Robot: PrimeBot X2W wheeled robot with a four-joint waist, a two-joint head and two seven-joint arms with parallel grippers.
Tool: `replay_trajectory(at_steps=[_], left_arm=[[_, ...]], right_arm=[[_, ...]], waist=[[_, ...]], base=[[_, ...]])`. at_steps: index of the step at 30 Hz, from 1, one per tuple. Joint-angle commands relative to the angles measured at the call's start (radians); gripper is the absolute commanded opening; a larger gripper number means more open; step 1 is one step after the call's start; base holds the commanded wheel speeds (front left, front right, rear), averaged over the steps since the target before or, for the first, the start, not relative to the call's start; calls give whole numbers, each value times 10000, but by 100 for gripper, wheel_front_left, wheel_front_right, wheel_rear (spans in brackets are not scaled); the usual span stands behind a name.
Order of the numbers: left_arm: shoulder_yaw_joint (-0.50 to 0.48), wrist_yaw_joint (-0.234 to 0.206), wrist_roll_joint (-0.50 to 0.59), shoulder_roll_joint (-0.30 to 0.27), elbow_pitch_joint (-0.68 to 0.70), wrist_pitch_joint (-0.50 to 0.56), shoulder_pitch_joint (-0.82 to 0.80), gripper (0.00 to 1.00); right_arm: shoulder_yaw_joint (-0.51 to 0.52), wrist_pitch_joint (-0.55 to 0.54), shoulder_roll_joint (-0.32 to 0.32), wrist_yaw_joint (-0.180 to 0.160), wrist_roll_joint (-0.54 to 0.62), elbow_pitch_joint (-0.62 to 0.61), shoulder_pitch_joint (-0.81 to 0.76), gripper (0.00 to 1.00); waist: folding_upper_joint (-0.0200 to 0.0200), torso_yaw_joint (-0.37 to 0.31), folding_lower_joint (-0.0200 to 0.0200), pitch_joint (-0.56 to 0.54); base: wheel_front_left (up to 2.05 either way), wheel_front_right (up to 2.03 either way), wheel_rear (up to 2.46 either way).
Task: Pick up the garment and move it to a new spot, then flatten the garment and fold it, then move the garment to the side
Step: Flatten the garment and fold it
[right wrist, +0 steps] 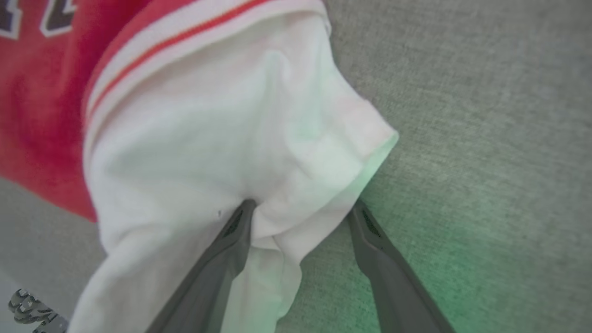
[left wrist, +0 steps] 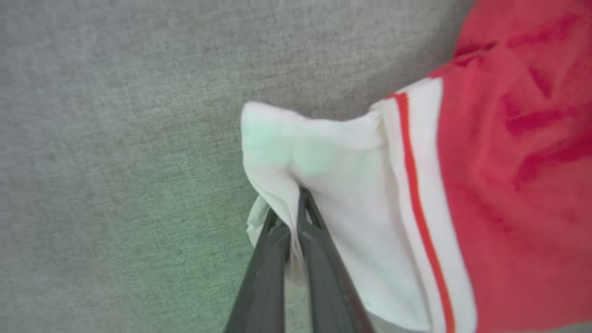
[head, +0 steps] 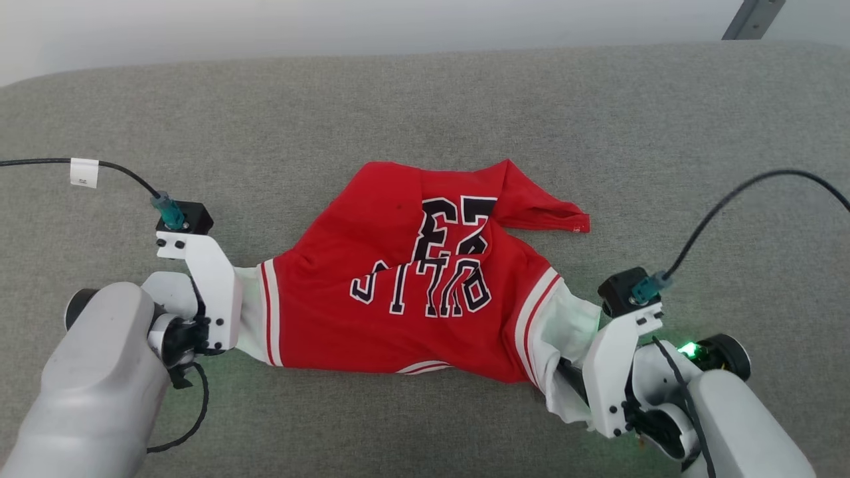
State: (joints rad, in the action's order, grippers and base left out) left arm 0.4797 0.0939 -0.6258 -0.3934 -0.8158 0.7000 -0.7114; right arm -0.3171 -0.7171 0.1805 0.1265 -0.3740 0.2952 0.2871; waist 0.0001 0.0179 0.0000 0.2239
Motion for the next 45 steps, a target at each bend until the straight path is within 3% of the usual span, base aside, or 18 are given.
replay_trajectory(at_steps=[1,2,8,14,20,29,38,45], left_arm=[[142,52,-55,222,-174,-96,70,0],[163,82,-66,229,-208,-123,39,0],[183,187,-171,65,-179,-31,-365,0],[165,288,-397,-186,289,419,-737,0],[151,233,-603,-505,1200,1290,-1331,0],[-182,-267,-668,-972,2170,2077,-2431,0],[-703,-830,-751,-1301,2684,2219,-3630,0],[-674,-732,-427,-1304,2673,1720,-4344,0]], right_arm=[[-599,-395,-307,79,-395,877,-439,43],[-725,-424,-254,79,-492,1041,-339,0],[-428,308,229,65,-1305,594,620,0],[3,52,795,64,-2302,-704,1152,0],[921,-398,956,64,-3033,-1527,1827,0],[2342,-616,392,64,-3222,-1509,3496,0],[3278,-646,-302,64,-2949,-1009,5518,0],[3062,-79,-373,64,-2468,-587,6569,0]], waist=[[-1,21,0,11],[-1,41,0,4],[-1,106,0,-309],[-1,31,0,-1082],[-1,3,0,-1892],[-1,-125,0,-2529],[-1,-191,0,-2665],[-1,-231,0,-2305]], base=[[0,0,0],[0,0,0],[0,0,0],[0,0,0],[0,0,0],[0,0,0],[0,0,0],[0,0,0]])
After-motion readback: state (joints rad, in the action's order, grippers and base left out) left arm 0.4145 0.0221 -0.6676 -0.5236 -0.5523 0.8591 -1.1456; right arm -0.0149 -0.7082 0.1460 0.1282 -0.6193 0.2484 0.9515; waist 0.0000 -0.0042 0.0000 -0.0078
